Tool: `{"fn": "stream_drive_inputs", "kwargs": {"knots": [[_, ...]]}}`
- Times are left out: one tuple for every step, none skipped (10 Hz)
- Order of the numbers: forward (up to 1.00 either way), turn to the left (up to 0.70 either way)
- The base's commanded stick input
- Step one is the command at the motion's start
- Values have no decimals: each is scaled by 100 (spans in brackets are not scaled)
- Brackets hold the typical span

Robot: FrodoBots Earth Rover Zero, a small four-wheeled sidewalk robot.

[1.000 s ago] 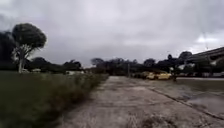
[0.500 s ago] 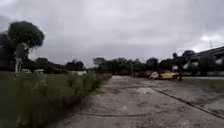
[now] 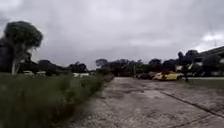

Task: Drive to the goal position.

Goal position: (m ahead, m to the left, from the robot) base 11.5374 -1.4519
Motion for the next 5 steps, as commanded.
{"fn": "stream_drive_inputs", "kwargs": {"knots": [[70,0],[70,0],[70,-17],[70,-35],[70,-30]]}}
